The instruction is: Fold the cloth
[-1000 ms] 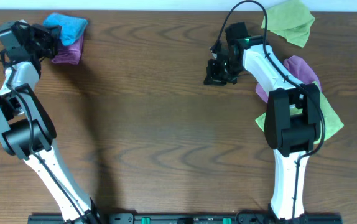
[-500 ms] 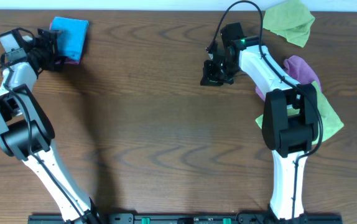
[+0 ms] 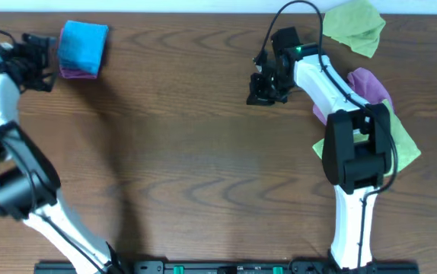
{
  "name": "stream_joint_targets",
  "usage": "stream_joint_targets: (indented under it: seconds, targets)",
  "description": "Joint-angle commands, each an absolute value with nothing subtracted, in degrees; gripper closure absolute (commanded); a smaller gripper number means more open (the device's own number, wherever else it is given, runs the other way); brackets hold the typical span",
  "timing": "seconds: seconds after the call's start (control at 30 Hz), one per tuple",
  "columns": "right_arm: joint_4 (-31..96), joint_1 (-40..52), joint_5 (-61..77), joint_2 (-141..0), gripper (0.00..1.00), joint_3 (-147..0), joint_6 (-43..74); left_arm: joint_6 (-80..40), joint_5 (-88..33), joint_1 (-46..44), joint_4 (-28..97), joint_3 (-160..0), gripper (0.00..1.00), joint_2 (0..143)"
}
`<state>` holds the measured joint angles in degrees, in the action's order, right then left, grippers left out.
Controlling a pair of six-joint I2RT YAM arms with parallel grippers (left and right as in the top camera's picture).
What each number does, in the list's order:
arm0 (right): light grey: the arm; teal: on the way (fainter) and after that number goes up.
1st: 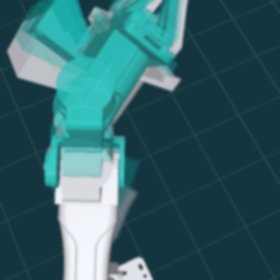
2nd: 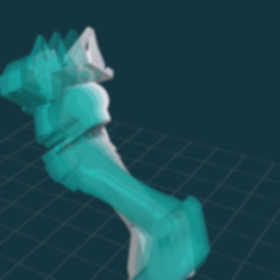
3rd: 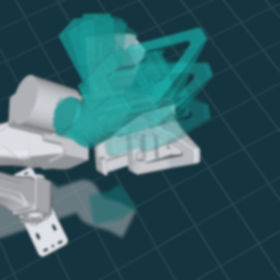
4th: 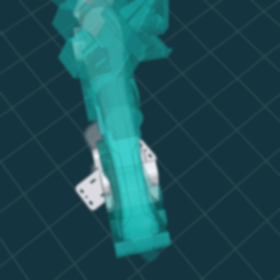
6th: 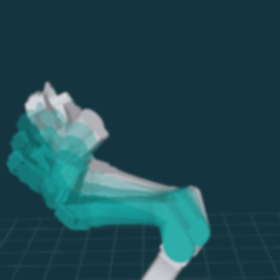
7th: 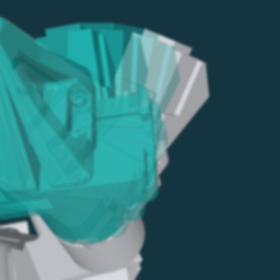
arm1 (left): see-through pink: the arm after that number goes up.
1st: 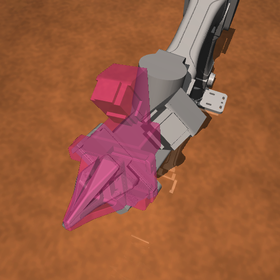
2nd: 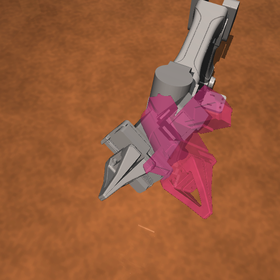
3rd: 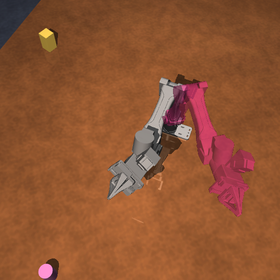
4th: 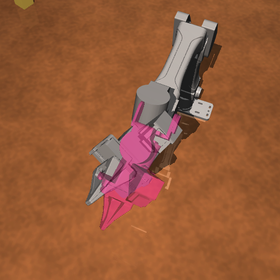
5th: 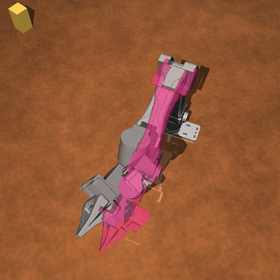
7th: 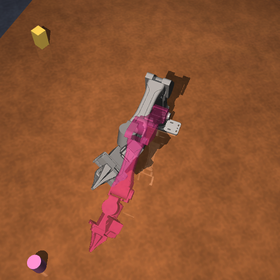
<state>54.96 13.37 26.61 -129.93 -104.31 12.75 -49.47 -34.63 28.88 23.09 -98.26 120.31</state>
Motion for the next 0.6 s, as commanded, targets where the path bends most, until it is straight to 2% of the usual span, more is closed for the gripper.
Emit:
stream_joint_targets:
  seconds: [0.0, 0.23, 0.27, 0.3, 0.4, 0.47, 0.5, 0.57]
  targets:
    - [56.84, 12.1, 20.8, -123.42, 0.99, -106.61, 10.74, -33.28, -26.79, 27.57, 31.4, -99.11, 0.05, 111.63]
    - [64.71, 10.9, 16.16, -112.68, 0.98, -106.61, 5.23, -18.11, -17.3, 19.07, 48.05, -99.11, 0.05, 97.43]
    - [66.39, 10.94, 15.9, -110.98, 0.9, -106.61, 4.36, -17.23, -16.84, 17.76, 49.47, -99.11, 0.04, 95.85]
    - [67.81, 10.94, 15.81, -109.56, 0.75, -106.61, 3.77, -16.34, -16.16, 16.19, 51.0, -99.11, 0.04, 93.89]
    - [72.69, 10.94, 15.73, -104.2, 0.43, -106.61, 1.89, -14.13, -13.98, 11.77, 54.81, -99.02, 0.04, 88.09]
    - [75.16, 10.94, 14.81, -101.08, 0.27, -106.61, 1.58, -12.03, -13.3, 8.62, 56.53, -98.37, 0.04, 83.92]
    - [76.58, 10.96, 13.65, -99.02, 0.21, -106.59, 1.61, -11.77, -12.4, 6.87, 57.14, -97.49, 0.04, 81.36]
    - [79.61, 11.31, 11.03, -94.43, 0.17, -106.28, 1.58, -11.57, -10.46, 2.94, 57.04, -93.95, 0.05, 74.96]
